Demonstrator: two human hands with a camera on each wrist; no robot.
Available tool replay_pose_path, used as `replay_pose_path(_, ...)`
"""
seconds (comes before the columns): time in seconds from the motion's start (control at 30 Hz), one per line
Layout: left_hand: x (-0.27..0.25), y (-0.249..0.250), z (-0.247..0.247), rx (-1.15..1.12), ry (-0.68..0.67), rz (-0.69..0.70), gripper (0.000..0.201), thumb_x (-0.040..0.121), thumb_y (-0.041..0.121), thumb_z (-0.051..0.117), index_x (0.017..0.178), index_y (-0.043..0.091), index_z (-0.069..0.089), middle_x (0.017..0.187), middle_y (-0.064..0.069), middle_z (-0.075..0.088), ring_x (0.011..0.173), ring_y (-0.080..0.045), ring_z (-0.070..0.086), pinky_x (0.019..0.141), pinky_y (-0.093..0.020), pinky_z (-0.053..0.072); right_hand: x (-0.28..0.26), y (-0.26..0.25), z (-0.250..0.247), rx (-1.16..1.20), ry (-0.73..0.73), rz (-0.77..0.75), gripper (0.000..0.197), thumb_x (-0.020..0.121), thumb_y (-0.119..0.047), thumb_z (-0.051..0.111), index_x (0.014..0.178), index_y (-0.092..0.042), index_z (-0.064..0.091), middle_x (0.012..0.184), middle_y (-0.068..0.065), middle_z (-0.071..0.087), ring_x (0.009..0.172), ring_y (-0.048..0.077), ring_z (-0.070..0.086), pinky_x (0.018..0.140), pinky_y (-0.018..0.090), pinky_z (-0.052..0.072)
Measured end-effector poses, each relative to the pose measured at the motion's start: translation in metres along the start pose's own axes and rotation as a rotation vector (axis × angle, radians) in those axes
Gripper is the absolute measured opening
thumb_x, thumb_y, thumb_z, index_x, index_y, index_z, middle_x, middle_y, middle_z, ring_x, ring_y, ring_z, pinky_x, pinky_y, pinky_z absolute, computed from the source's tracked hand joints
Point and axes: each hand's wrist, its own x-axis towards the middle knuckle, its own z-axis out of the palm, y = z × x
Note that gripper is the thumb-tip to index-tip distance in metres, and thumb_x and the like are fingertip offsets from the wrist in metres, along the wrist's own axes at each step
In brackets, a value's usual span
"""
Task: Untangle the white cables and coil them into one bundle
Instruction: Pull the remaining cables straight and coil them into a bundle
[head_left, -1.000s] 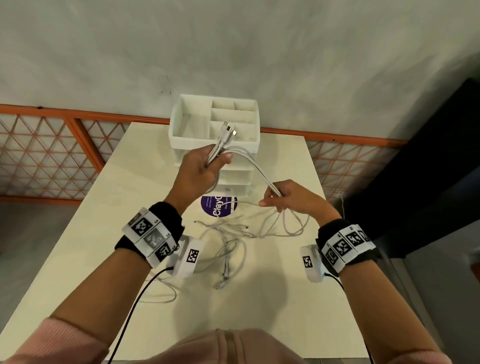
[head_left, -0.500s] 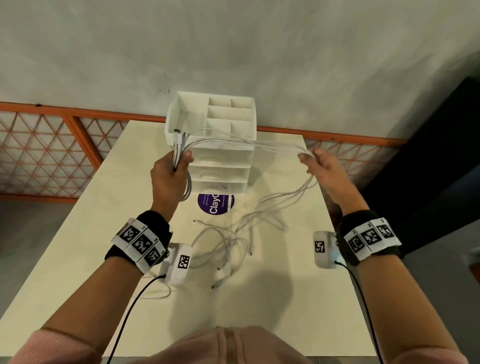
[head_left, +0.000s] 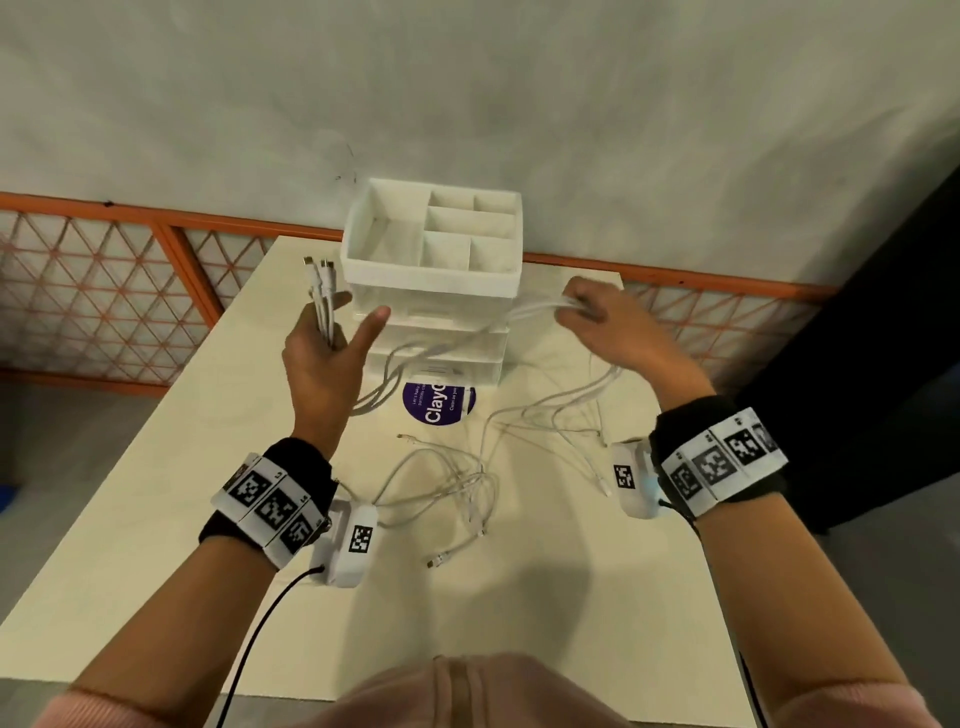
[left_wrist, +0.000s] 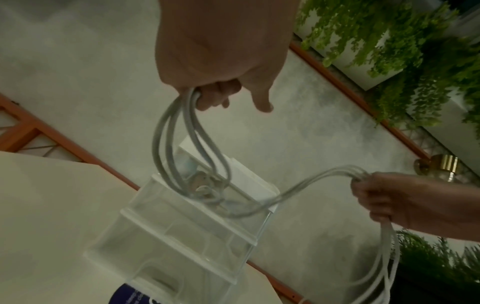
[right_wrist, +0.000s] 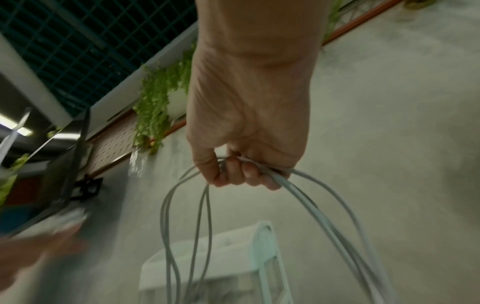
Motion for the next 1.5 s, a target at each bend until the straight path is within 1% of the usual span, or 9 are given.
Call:
replay_pose_path(0.1,-0.009,0.017,0.01,-0.108,-0.362,0.072,0.047,0.077,0.024,0.077,0.119,0.014,0.058,0.06,0.006,0.049,0.056,0.009,0.052,0.064,-0.007,0.044,-0.009,-0.012,0.019,-0.028,-0.217,-0.029,0.009,0.089,-0.017,0.056,0.08,-0.013,0.056,0.063,-0.004,0.051,0.054,0.01,0.046,0.053,0.02,0.035)
replay_pose_path(0.17,-0.013,0.023,0.023,-0.08,-0.682,0.06,0.05,0.074,0.024,0.08,0.119,0.018,0.059,0.093,0.012,0.069,0.087,0.004,0.064,0.085,-0.018,0.05,-0.011,-0.024,0.026,0.008,-0.316,-0.081,0.007,0.089,-0.016,0.057,0.082,-0.013,0.058,0.065,-0.006,0.052,0.054,0.003,0.046,0.057,0.024,0.035)
replay_pose_path(0.23,-0.017,0.022,0.036,0.056,-0.766,0.1,0.03,0.079,0.025,0.075,0.107,0.019,0.065,0.096,0.005,0.071,0.081,0.009,0.062,0.081,-0.017,0.046,-0.01,-0.031,0.028,0.051,-0.341,-0.121,0.006,0.089,-0.016,0.058,0.083,-0.015,0.059,0.066,-0.008,0.052,0.053,0.002,0.047,0.059,0.024,0.035)
replay_pose_path(0.4,-0.016,0.032,0.041,0.205,-0.49,0.296,0.019,0.093,0.02,0.057,0.088,0.003,0.065,0.063,0.001,0.058,0.053,-0.002,0.049,0.054,-0.006,0.036,-0.01,-0.005,0.026,0.243,-0.298,-0.086,0.017,0.089,-0.01,0.055,0.084,-0.022,0.064,0.07,-0.003,0.051,0.062,0.012,0.045,0.06,0.025,0.037)
replay_pose_path(0.53,-0.004,0.048,0.033,0.158,-0.217,0.358,0.021,0.093,0.018,0.057,0.09,-0.002,0.064,0.068,-0.008,0.058,0.062,-0.02,0.051,0.055,-0.006,0.034,-0.022,0.043,0.049,0.338,-0.258,0.039,0.011,0.092,-0.007,0.054,0.089,-0.014,0.062,0.078,-0.006,0.06,0.065,0.007,0.056,0.069,0.022,0.045)
replay_pose_path(0.7,-0.014,0.054,0.039,0.124,-0.18,0.321,0.019,0.093,0.018,0.056,0.09,0.001,0.062,0.066,-0.013,0.057,0.059,-0.02,0.046,0.054,-0.008,0.034,-0.03,0.066,0.071,0.288,-0.289,0.139,0.008,0.086,-0.027,0.065,0.08,-0.023,0.062,0.09,0.0,0.068,0.086,0.013,0.06,0.085,0.028,0.043)
replay_pose_path(0.97,-0.01,0.05,0.023,0.086,-0.062,0.291,0.021,0.095,0.022,0.053,0.087,0.004,0.061,0.062,-0.006,0.05,0.056,-0.012,0.037,0.052,-0.014,0.031,-0.021,0.068,0.082,0.214,-0.276,0.146,0.015,0.092,-0.021,0.056,0.094,-0.01,0.045,0.087,0.014,0.064,0.076,0.024,0.061,0.07,0.029,0.054)
replay_pose_path(1.23,-0.005,0.008,-0.001,0.187,-0.147,0.243,0.039,0.095,0.029,0.054,0.076,-0.006,0.053,0.061,-0.027,0.052,0.06,-0.044,0.042,0.05,-0.026,0.026,0.008,0.022,0.049,0.68,0.109,-0.041,0.023,0.094,0.001,0.048,0.084,-0.019,0.041,0.074,0.01,0.06,0.061,0.009,0.068,0.06,0.025,0.058)
replay_pose_path(1.5,0.016,0.006,-0.021,0.173,-0.099,0.23,0.029,0.094,0.022,0.055,0.083,-0.005,0.058,0.059,-0.014,0.05,0.056,-0.022,0.038,0.051,-0.025,0.03,0.01,0.04,0.05,0.139,0.277,0.03,0.011,0.092,-0.02,0.055,0.091,-0.009,0.054,0.083,0.008,0.064,0.068,0.017,0.062,0.062,0.025,0.045)
